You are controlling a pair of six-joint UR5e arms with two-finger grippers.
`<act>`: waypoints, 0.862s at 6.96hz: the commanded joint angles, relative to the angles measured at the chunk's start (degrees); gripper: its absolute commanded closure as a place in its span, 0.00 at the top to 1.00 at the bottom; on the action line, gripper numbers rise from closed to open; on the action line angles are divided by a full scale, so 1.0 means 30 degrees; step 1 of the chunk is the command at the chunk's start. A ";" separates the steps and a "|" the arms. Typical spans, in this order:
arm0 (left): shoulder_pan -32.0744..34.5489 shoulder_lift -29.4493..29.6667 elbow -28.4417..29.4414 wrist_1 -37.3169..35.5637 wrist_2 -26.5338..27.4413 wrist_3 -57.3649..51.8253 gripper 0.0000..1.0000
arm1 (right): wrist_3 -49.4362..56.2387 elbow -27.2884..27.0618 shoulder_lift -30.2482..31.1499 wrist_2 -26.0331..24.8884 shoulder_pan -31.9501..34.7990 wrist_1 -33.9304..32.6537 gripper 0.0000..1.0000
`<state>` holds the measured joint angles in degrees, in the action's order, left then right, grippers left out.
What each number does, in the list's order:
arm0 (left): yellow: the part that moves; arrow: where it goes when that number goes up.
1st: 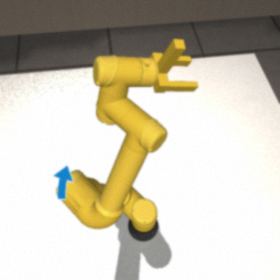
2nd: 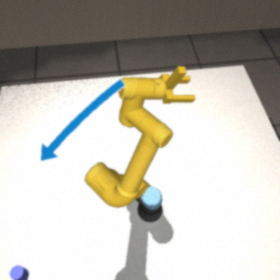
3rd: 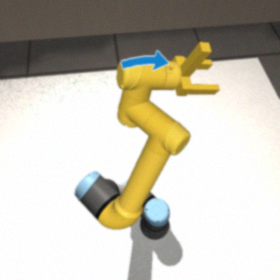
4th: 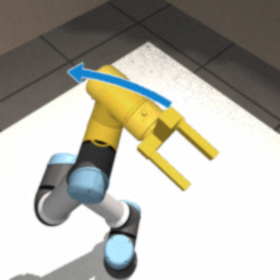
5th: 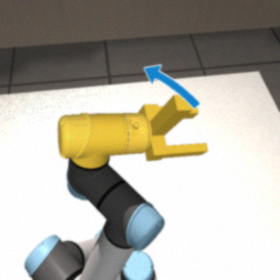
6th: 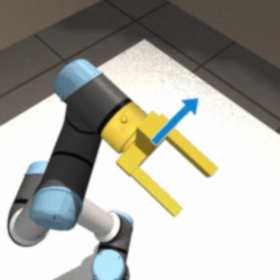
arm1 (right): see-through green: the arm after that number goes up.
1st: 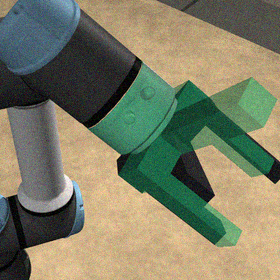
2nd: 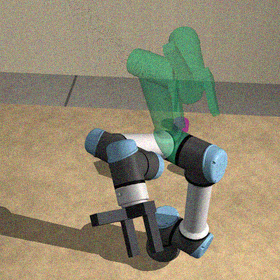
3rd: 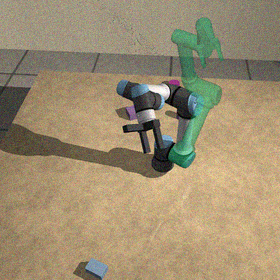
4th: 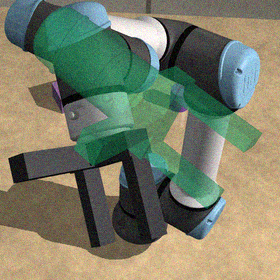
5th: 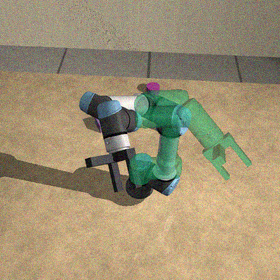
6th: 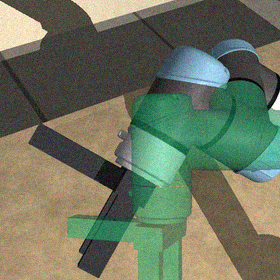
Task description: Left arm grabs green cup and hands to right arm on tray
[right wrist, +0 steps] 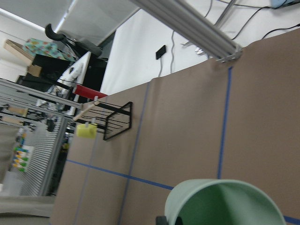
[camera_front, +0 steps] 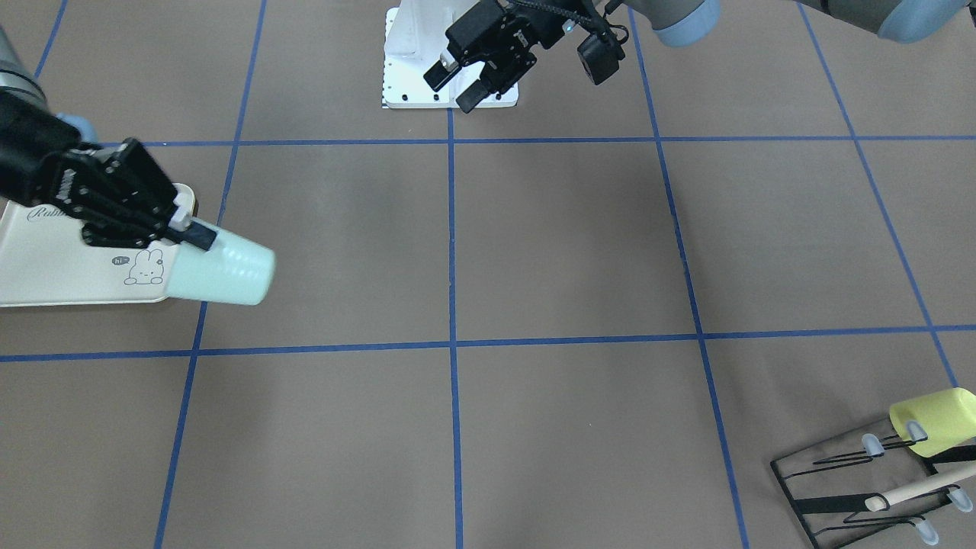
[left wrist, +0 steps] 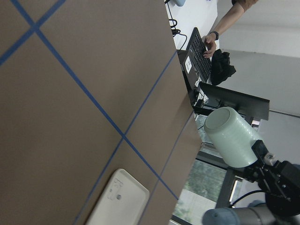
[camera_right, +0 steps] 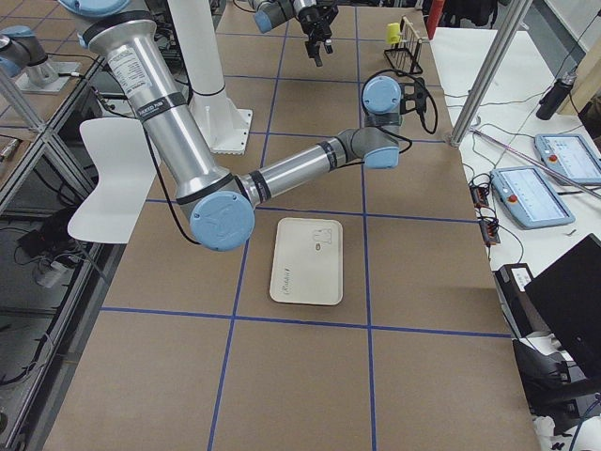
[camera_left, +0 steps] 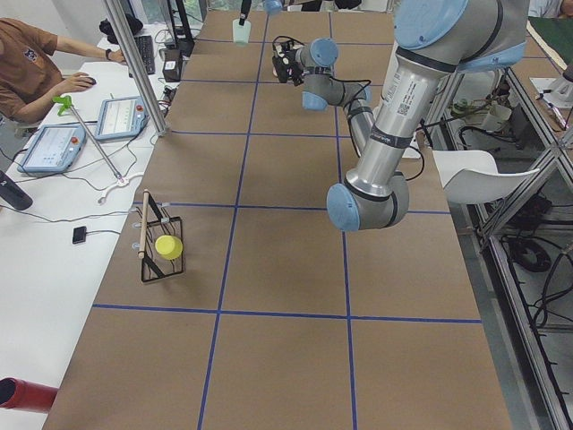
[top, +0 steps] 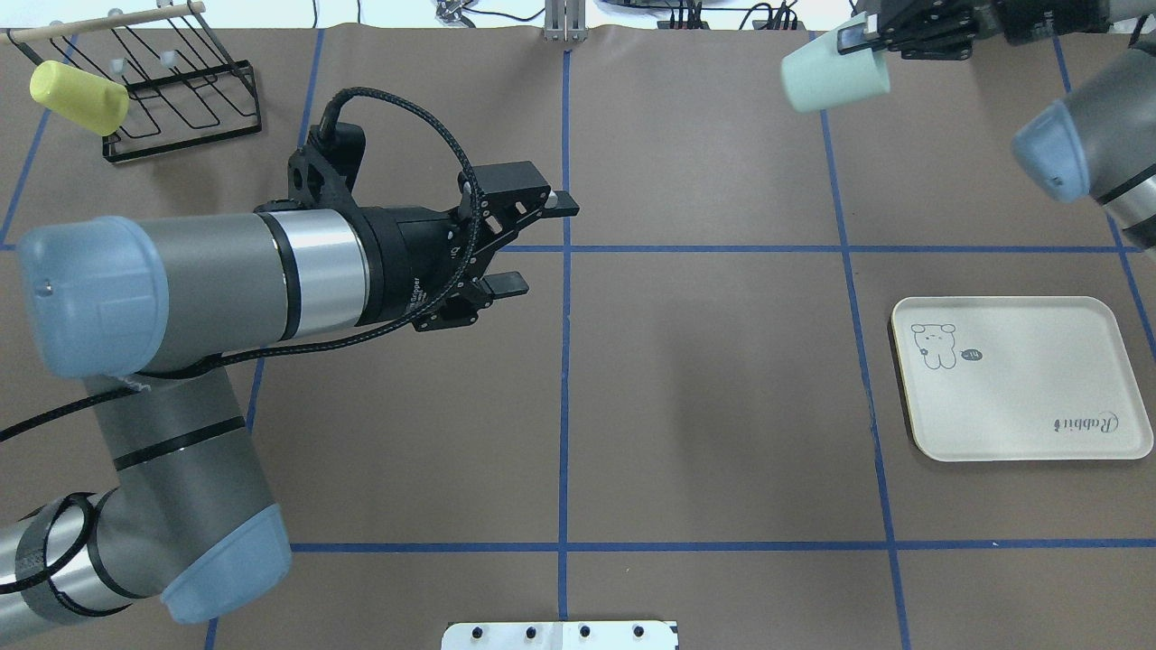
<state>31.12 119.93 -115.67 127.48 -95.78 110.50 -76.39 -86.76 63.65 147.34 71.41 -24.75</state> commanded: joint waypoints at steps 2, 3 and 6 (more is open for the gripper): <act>0.2887 -0.0074 -0.1428 -0.7868 -0.1849 -0.7222 1.00 | 0.8864 0.0091 0.2883 0.0379 0.1979 -0.3733 0.00; 0.3680 -0.0075 -0.2158 -1.0387 -0.1853 -0.9215 1.00 | 1.0852 0.0062 0.3763 -0.1024 0.1921 -0.4197 0.00; 0.5323 -0.1705 -0.4065 -1.3342 -0.1882 -1.2361 1.00 | 1.8877 -0.0696 0.5207 -0.3724 0.1892 -1.0443 0.00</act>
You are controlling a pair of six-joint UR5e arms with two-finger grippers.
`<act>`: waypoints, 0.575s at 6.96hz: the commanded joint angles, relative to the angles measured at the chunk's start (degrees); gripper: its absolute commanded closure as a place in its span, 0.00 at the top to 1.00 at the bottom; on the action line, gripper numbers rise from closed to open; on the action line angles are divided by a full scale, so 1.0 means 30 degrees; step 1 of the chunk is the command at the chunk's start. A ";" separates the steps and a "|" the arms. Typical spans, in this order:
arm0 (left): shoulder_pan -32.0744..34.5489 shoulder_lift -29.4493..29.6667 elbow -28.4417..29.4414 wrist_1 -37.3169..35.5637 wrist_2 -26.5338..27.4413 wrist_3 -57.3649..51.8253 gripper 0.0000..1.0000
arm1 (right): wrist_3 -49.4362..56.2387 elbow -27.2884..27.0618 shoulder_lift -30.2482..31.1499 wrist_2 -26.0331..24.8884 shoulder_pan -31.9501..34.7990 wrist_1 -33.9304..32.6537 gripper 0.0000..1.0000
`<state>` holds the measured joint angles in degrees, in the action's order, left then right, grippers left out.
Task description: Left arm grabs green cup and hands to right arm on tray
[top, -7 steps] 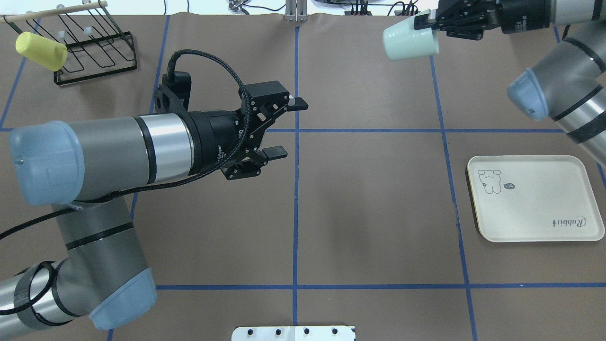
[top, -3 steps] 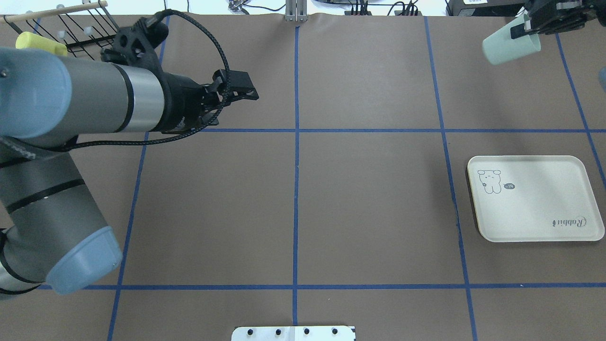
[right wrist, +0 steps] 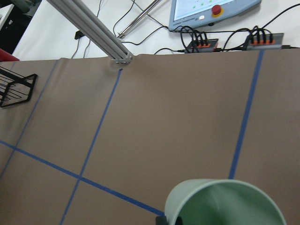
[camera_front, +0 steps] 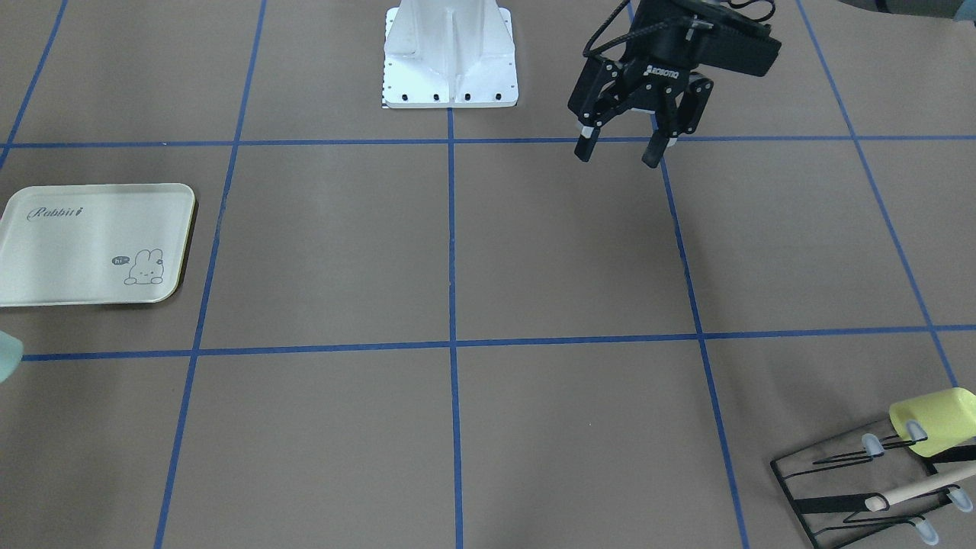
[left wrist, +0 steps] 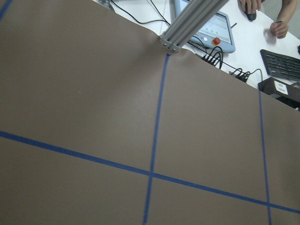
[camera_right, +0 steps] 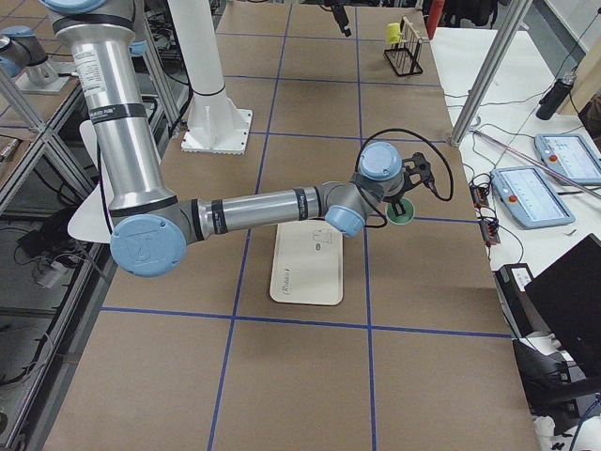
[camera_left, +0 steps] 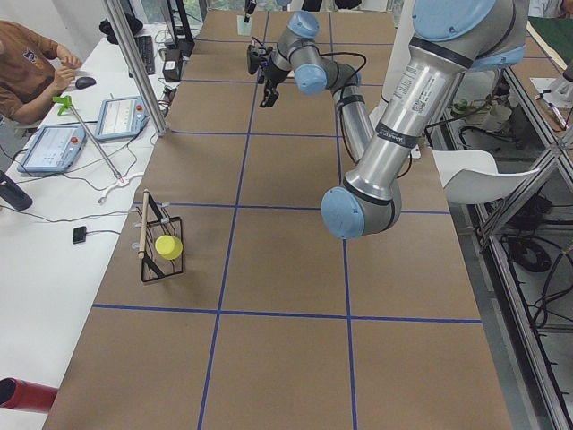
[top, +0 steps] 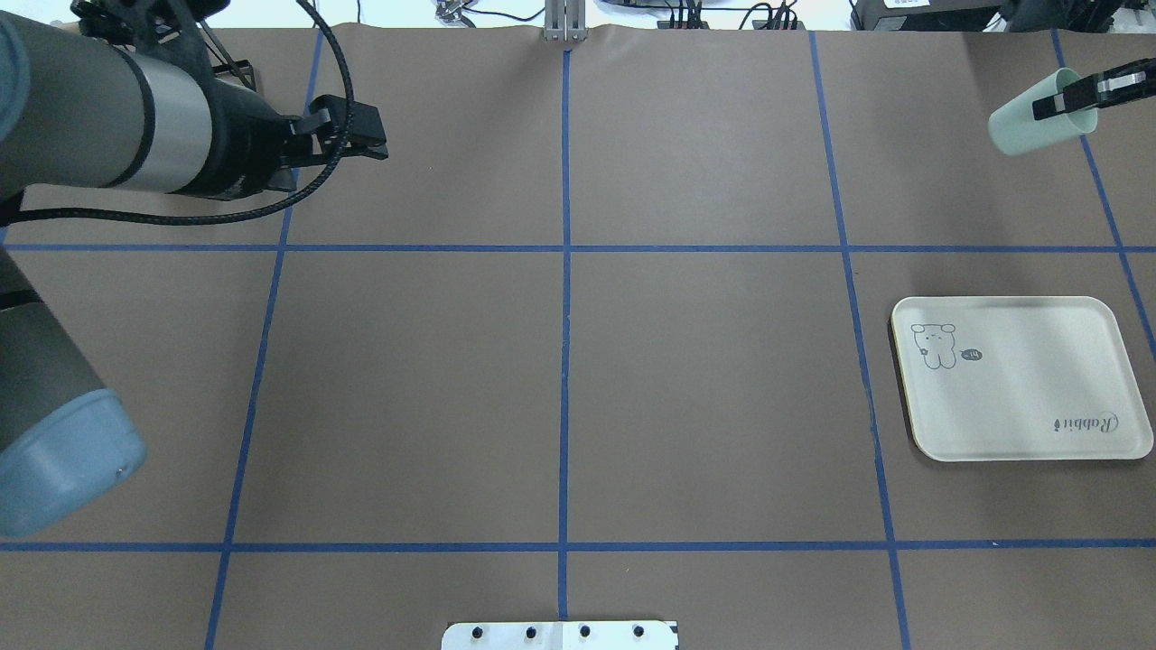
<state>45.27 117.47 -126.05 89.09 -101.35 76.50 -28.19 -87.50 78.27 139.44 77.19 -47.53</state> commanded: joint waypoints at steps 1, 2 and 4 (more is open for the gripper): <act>0.1134 -0.2056 -0.1073 -0.0516 -0.0056 -0.2285 1.00 | 0.5037 -0.1903 0.0654 -0.1969 -0.0328 -0.6908 0.00; 0.1864 -0.2880 -0.1368 -0.0545 -0.0723 -0.3429 1.00 | 0.6741 -0.4586 0.1498 -0.3254 -0.1346 -1.1502 0.00; 0.4089 -0.4025 -0.1342 -0.0516 -0.3065 -0.5628 1.00 | 0.7022 -0.7827 0.3691 -0.4149 -0.2407 -1.5063 0.00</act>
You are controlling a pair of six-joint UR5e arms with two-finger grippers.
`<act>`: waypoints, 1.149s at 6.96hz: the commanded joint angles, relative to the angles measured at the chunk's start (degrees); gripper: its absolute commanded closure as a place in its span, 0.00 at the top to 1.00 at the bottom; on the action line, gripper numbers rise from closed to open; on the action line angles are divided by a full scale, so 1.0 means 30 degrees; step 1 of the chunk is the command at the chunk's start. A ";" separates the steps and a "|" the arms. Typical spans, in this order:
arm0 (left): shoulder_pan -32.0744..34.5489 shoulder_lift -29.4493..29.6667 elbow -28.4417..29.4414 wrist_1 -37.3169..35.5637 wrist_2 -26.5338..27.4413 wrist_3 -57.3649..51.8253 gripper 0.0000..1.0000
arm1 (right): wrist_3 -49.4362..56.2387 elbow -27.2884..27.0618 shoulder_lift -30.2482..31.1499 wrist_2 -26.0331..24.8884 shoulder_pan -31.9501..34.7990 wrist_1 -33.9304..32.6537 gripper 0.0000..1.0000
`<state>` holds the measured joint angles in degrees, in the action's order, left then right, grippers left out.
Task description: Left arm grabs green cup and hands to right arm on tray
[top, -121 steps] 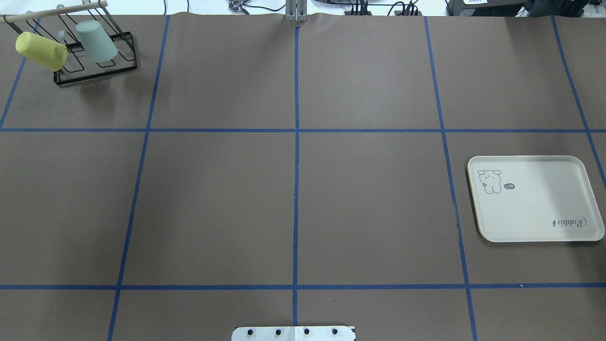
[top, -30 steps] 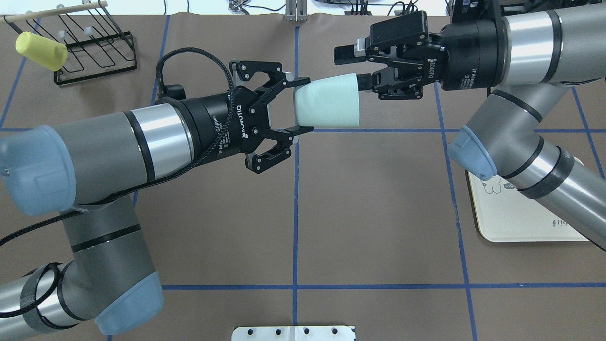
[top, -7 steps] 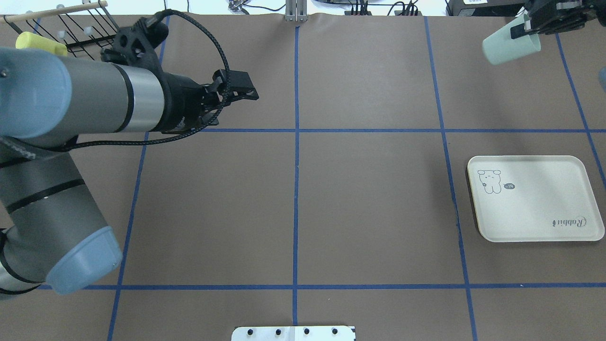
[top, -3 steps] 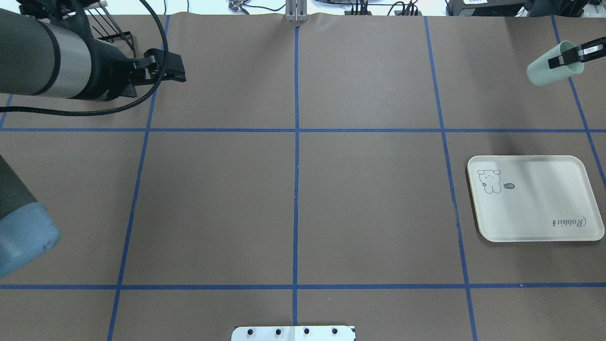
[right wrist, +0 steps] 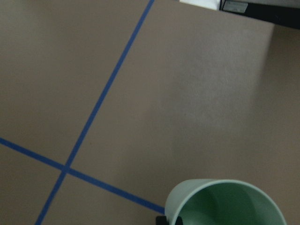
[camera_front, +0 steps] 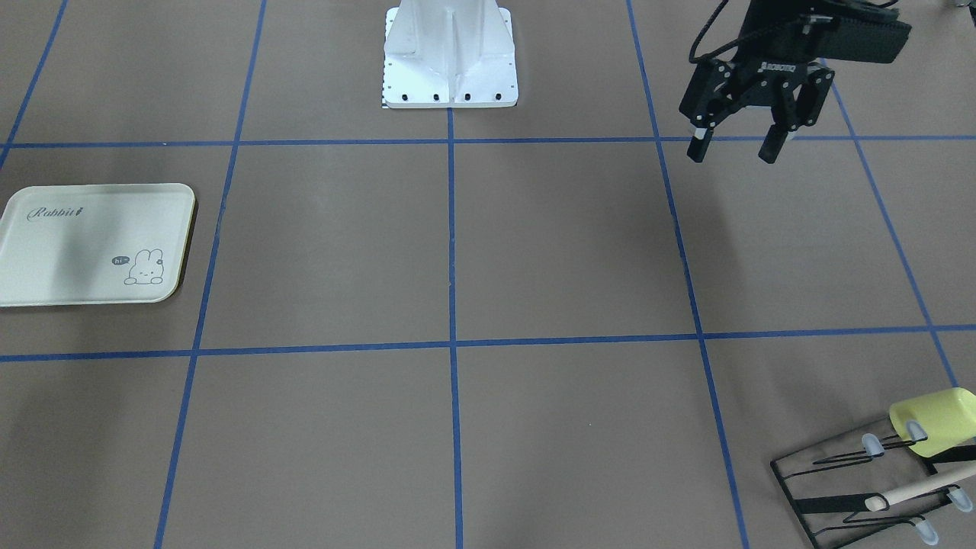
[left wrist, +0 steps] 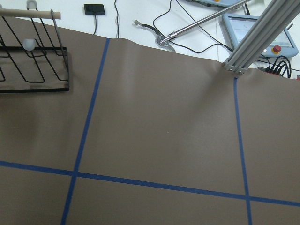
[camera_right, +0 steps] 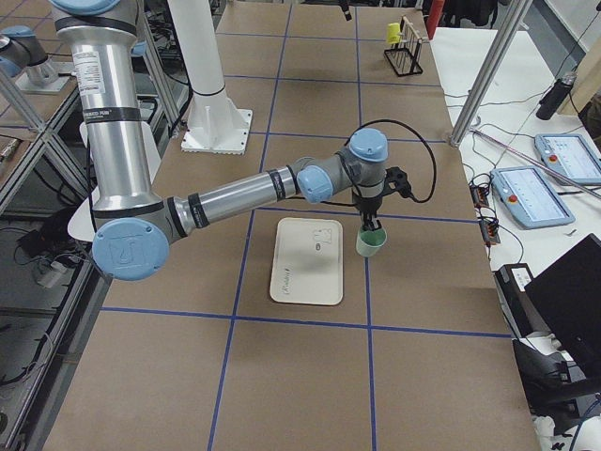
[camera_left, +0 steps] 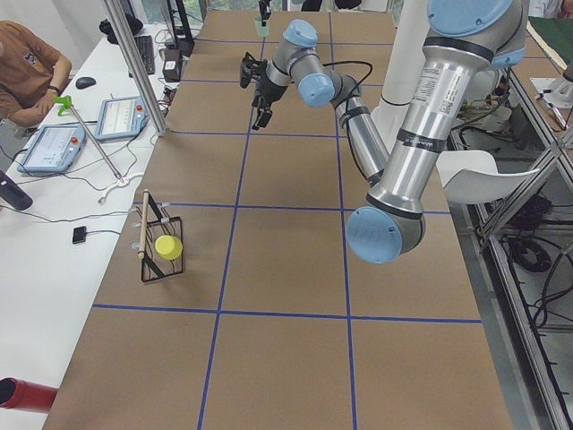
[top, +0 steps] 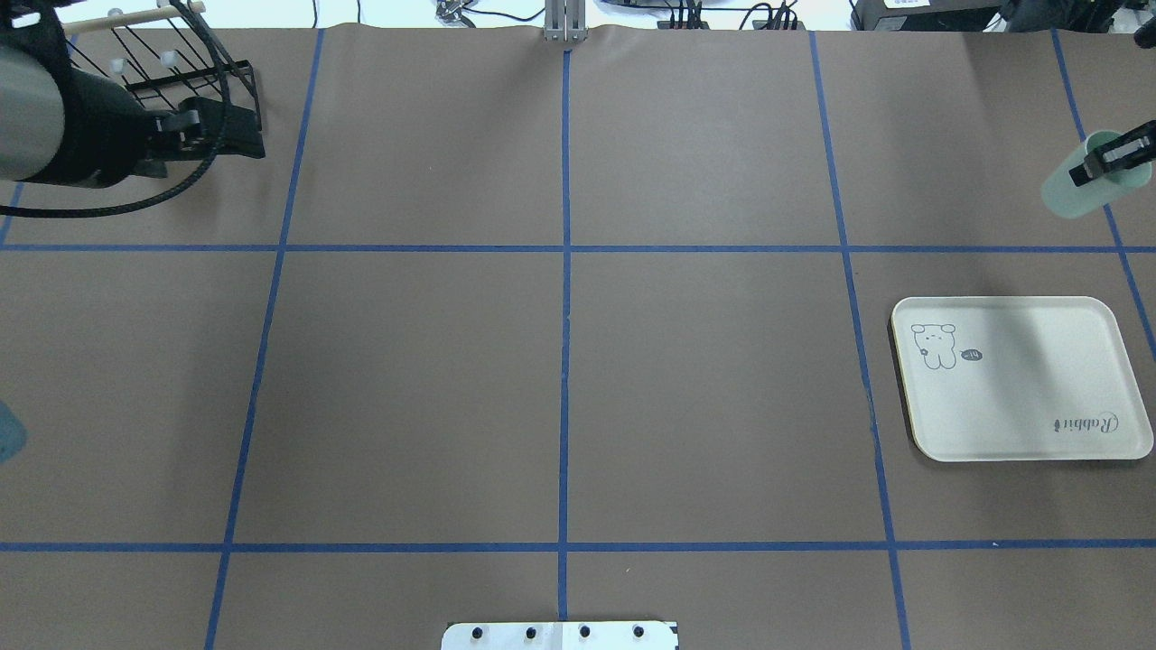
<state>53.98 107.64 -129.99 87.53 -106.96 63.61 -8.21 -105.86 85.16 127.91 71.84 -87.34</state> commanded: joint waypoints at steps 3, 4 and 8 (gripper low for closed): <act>0.1314 -0.1044 0.0057 0.0063 -0.1349 -0.1515 1.00 | 0.0101 -0.1776 0.2315 -0.0507 -0.3459 -0.1823 0.00; 0.1314 -0.1045 0.0116 0.0063 -0.1349 -0.1486 1.00 | 0.0100 -0.1427 0.2316 -0.0827 -0.4221 -0.1794 0.00; 0.1314 -0.1045 0.0116 0.0063 -0.1349 -0.1486 1.00 | 0.0100 -0.1014 0.2286 -0.1006 -0.5397 -0.1794 0.00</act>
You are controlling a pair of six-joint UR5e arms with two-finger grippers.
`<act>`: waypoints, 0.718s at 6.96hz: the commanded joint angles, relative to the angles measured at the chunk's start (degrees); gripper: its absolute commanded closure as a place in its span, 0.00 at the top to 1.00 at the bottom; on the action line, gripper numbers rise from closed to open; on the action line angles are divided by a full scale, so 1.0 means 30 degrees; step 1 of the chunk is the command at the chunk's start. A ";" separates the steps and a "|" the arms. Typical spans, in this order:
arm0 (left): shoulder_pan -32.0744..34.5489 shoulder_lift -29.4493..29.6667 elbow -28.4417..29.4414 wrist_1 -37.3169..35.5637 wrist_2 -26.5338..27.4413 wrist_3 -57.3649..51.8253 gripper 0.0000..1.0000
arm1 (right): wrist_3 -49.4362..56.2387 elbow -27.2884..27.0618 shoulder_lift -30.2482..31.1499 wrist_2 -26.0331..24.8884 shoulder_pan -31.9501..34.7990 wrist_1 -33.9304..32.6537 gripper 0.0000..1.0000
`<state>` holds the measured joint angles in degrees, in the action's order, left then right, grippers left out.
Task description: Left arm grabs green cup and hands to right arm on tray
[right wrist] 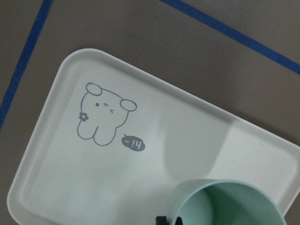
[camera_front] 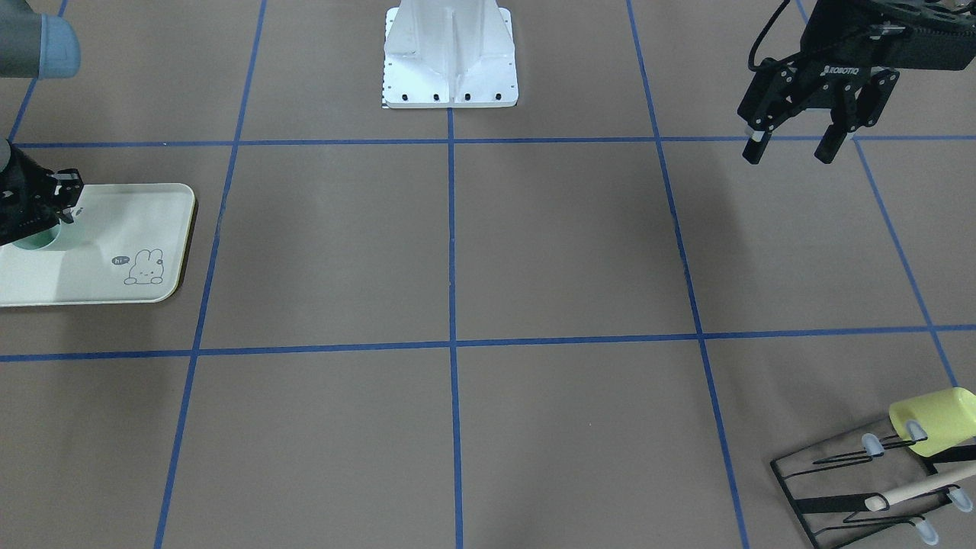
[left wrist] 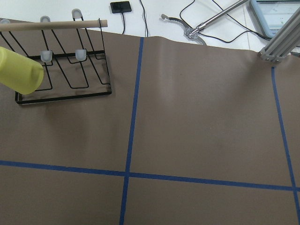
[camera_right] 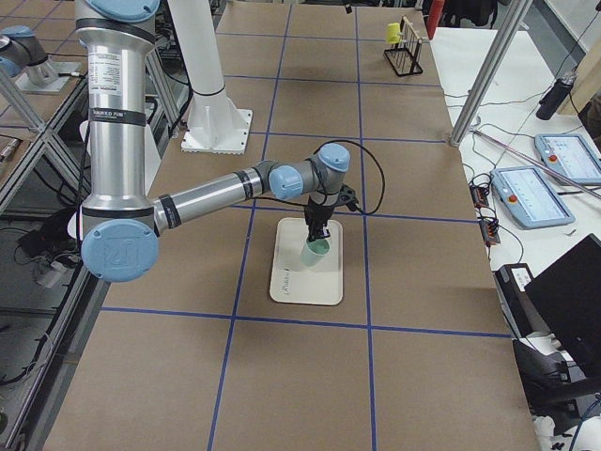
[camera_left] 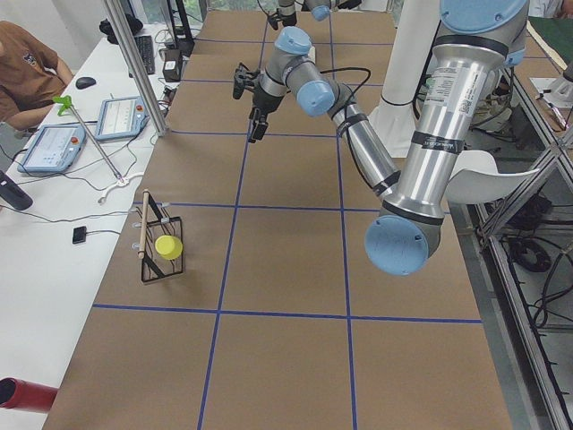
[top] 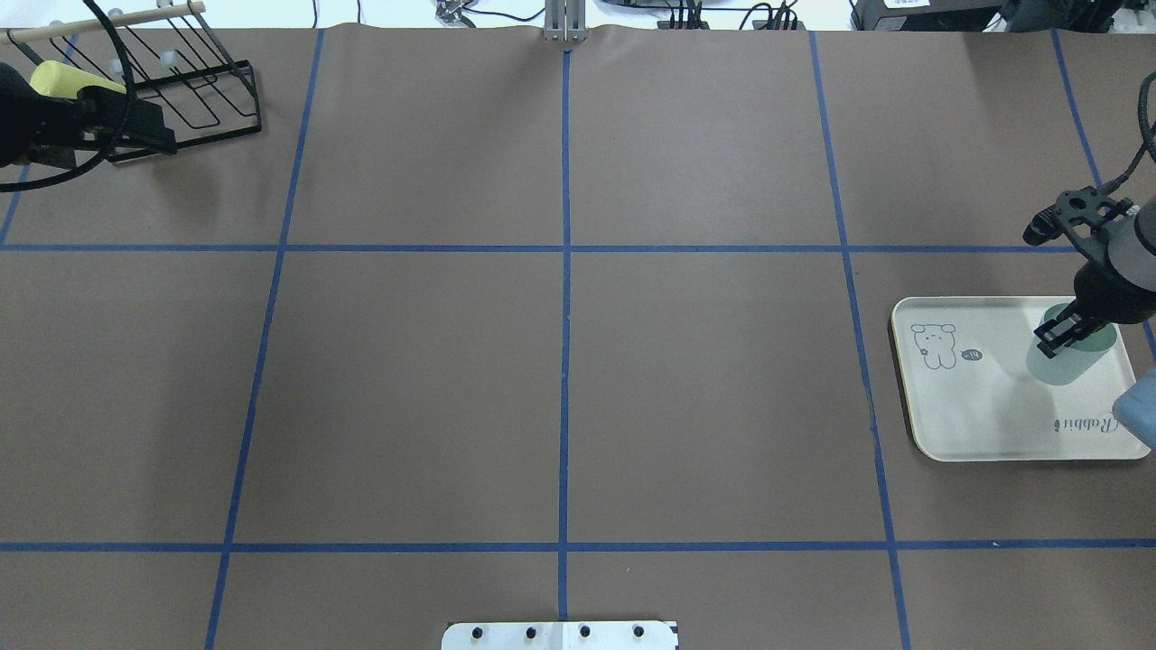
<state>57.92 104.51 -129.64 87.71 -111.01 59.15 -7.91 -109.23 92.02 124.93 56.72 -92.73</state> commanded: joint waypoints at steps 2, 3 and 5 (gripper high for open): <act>0.0001 -0.0004 0.0030 -0.0029 0.0000 0.0000 1.00 | -0.0001 0.0431 -0.0087 -0.0012 -0.0565 0.0000 0.09; 0.0001 -0.0004 0.0030 -0.0029 0.0000 0.0058 1.00 | 0.0028 0.0520 -0.0146 -0.0012 -0.0566 0.0000 0.33; 0.0001 -0.0004 0.0060 -0.0029 0.0000 0.0059 1.00 | -0.0001 0.0028 -0.0234 0.0075 -0.0420 0.0000 1.00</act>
<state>57.92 104.50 -129.50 87.63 -111.01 59.30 -7.85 -108.14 91.47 124.95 55.19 -92.72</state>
